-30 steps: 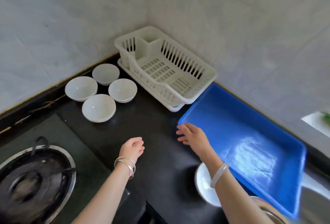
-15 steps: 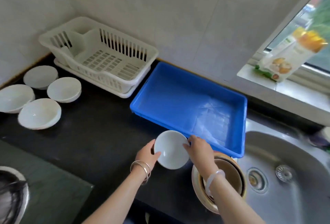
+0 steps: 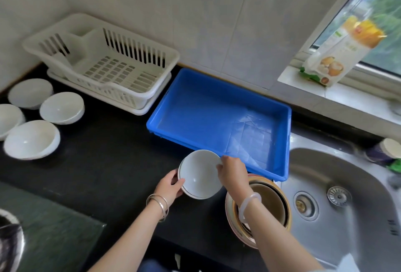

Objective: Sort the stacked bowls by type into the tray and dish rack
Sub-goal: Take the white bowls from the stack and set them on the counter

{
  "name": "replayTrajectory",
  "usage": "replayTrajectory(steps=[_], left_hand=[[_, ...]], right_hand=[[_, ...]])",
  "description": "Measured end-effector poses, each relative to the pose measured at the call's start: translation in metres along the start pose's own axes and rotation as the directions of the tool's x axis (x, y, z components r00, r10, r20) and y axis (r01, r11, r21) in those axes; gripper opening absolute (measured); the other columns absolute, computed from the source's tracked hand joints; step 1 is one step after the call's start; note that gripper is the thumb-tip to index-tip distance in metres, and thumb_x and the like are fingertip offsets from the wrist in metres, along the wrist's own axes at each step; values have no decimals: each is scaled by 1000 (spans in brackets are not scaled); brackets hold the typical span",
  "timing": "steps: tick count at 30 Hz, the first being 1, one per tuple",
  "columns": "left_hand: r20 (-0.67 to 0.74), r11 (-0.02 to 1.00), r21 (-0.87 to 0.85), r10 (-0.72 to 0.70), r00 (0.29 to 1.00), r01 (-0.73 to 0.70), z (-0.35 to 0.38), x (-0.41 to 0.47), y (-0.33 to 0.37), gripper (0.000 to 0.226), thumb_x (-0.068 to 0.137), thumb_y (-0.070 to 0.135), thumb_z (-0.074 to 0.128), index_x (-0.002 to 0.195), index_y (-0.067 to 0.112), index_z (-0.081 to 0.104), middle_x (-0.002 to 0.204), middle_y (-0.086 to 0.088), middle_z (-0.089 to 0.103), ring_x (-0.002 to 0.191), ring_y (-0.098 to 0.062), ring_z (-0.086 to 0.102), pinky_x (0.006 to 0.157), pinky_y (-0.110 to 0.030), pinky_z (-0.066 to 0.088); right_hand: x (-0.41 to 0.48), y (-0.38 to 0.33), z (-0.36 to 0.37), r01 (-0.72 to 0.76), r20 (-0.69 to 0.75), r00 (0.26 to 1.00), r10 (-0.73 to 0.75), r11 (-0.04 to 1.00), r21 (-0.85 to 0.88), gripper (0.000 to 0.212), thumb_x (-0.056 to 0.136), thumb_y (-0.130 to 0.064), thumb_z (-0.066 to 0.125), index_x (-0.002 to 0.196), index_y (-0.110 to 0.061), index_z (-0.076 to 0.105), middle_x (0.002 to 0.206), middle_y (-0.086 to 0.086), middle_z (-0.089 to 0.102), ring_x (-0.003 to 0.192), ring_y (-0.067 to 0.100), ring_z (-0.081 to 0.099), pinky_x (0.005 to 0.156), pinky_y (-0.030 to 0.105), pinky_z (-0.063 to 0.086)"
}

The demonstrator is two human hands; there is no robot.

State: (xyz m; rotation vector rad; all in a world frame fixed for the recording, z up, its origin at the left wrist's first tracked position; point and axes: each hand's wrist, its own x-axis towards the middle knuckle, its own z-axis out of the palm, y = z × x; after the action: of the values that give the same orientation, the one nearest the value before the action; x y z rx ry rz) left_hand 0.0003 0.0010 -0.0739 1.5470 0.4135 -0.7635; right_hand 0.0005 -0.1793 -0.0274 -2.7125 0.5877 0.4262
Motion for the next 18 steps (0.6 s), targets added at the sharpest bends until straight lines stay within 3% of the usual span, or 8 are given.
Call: replayTrajectory(steps=[3,5,9,14,18], left_hand=[[31,996,-79,-43,999,46,-1,2,-1,36,91,7,51,125,18,49,121,-11,58,102,-26,60,83,-36,51],[65,992,-104,-58,996,65,-2,2,-1,38,91,7,50,127,17,47,121,-11,57,101,-25,61,82,-36,51],[67,987,-133,-85,994,93,-1,4,0,40,92,7,48,130,20,45,123,-9,55,100,-28,60,78,-36,51],[8,976,-189,-106,994,106,5,3,5,49,88,-4,45,132,18,46,119,-11,56,106,-35,58,69,-39,55],[-73,973,-217,-98,993,80,-9,1,7,49,87,-6,46,130,16,48,124,-15,55,113,-39,54,75,-46,55]], right_hand=[[-3,3,-6,-32,0,999,33,998,46,21,94,-22,47,78,-12,56,74,5,52,69,25,45,56,25,32],[-4,5,-10,-44,-21,999,47,995,89,36,94,-21,48,59,-17,42,67,3,48,64,23,44,47,24,26],[-2,5,-25,-64,-49,996,71,988,140,44,92,-16,48,51,-21,32,55,-1,39,51,13,36,43,22,22],[-1,7,-37,-76,-27,996,84,970,233,39,89,-14,51,52,-19,40,56,2,46,59,26,52,48,23,36],[-2,3,-43,-61,-34,996,79,928,368,35,86,-14,53,52,-17,44,58,5,50,69,34,66,61,34,55]])
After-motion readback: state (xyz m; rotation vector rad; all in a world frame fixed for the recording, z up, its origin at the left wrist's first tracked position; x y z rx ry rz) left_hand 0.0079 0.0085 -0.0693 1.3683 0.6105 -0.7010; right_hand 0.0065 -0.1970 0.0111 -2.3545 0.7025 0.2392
